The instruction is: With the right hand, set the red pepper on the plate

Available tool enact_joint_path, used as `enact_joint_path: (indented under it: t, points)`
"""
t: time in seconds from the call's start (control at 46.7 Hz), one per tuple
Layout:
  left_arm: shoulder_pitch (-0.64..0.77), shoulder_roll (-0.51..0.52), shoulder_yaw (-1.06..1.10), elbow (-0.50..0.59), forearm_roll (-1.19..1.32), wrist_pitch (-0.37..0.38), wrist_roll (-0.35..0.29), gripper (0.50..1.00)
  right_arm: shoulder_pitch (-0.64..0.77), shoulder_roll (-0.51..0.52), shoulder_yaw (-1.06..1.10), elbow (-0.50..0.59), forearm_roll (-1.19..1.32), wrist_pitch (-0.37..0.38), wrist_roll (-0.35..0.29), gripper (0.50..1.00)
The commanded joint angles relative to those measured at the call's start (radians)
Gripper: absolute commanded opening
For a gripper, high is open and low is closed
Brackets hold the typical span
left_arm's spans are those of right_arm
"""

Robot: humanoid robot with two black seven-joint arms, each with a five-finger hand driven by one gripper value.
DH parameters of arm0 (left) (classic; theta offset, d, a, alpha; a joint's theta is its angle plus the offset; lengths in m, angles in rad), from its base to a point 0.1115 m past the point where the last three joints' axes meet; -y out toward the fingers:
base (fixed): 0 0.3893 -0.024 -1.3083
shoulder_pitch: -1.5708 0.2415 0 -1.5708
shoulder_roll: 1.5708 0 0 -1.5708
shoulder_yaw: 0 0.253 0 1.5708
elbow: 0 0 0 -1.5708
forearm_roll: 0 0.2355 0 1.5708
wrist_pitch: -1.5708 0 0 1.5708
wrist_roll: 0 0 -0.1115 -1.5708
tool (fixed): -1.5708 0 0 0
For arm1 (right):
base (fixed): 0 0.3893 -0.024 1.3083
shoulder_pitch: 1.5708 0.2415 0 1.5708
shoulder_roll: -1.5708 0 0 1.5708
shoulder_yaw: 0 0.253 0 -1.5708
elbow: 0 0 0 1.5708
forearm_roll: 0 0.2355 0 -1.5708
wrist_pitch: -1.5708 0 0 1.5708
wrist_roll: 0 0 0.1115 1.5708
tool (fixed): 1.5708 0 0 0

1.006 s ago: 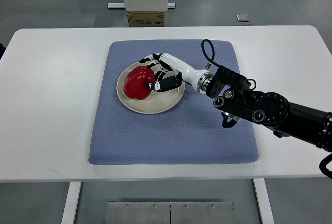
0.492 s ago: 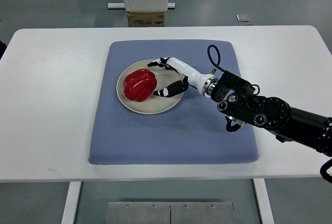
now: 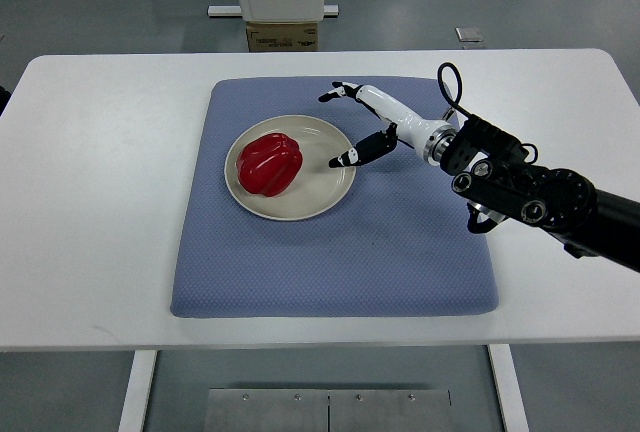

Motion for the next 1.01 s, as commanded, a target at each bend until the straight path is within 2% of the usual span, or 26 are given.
enact_joint_path:
  t: [0.0,0.15,0.321,0.492,0.77,0.984]
  points:
    - [0.0,0.0,0.0,0.0,0.0,0.0,0.0,1.0,-0.001,-0.034,0.026,0.006,0.001,0.0,0.0,0.998]
    - [0.0,0.0,0.0,0.0,0.0,0.0,0.0,1.0,-0.024,-0.086,0.126,0.016,0.001,0.014,-0.003,0.998]
    - [0.0,0.0,0.0,0.0,0.0,0.0,0.0,1.0,-0.119,-0.112,0.288,0.016,0.001,0.015,-0.012,1.0]
    - [0.0,0.0,0.0,0.0,0.0,0.0,0.0,1.0,-0.207,-0.11,0.446,0.012,0.002,0.015,-0.019,0.998]
    - [0.0,0.0,0.0,0.0,0.0,0.0,0.0,1.0,-0.303,-0.097,0.672,0.012,0.077,0.014,-0.088,0.998]
    - [0.0,0.0,0.0,0.0,0.0,0.0,0.0,1.0,-0.357,-0.043,0.787,0.014,0.189,0.011,-0.081,1.0]
